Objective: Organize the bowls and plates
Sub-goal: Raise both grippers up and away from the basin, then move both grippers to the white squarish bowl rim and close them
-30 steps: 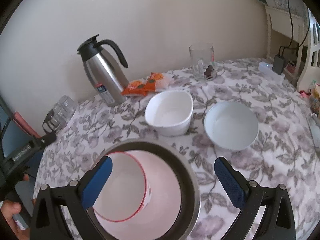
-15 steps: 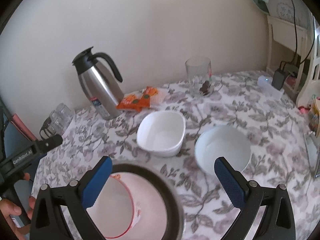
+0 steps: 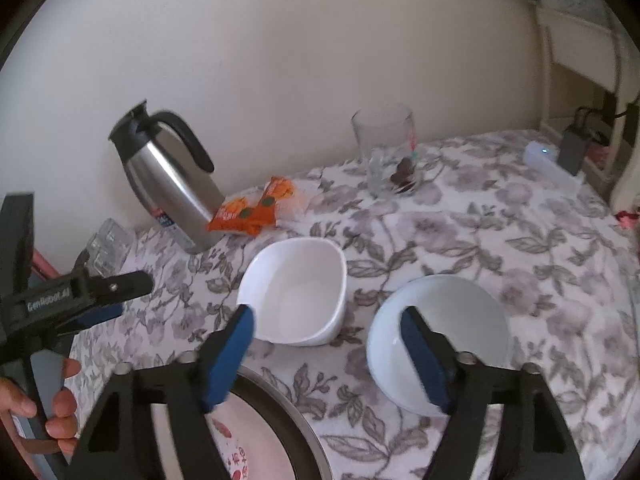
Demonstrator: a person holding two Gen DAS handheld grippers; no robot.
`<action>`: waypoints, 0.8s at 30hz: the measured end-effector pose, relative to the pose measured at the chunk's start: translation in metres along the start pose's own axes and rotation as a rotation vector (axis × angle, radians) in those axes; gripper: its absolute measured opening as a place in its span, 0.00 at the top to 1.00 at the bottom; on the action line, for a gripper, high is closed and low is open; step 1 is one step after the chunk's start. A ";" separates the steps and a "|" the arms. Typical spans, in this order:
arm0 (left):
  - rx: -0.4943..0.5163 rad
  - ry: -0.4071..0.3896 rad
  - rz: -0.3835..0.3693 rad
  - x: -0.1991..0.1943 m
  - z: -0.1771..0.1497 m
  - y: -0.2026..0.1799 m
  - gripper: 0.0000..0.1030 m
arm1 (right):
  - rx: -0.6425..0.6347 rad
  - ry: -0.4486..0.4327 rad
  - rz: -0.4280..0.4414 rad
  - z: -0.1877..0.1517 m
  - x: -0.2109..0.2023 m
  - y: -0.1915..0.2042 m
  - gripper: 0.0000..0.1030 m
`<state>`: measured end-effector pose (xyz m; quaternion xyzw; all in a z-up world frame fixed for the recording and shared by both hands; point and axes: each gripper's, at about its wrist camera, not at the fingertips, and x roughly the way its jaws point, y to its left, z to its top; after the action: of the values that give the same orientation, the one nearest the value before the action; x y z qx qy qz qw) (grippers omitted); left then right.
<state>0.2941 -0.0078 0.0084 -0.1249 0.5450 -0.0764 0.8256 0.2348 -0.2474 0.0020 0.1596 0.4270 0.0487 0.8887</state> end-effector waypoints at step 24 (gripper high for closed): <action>0.093 0.148 0.005 0.084 0.015 -0.047 0.57 | -0.069 0.050 0.034 0.008 0.063 0.001 0.62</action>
<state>0.3412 -0.0735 -0.0466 -0.0789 0.6008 -0.1086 0.7880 0.2810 -0.2345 -0.0402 0.1347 0.4442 0.0825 0.8819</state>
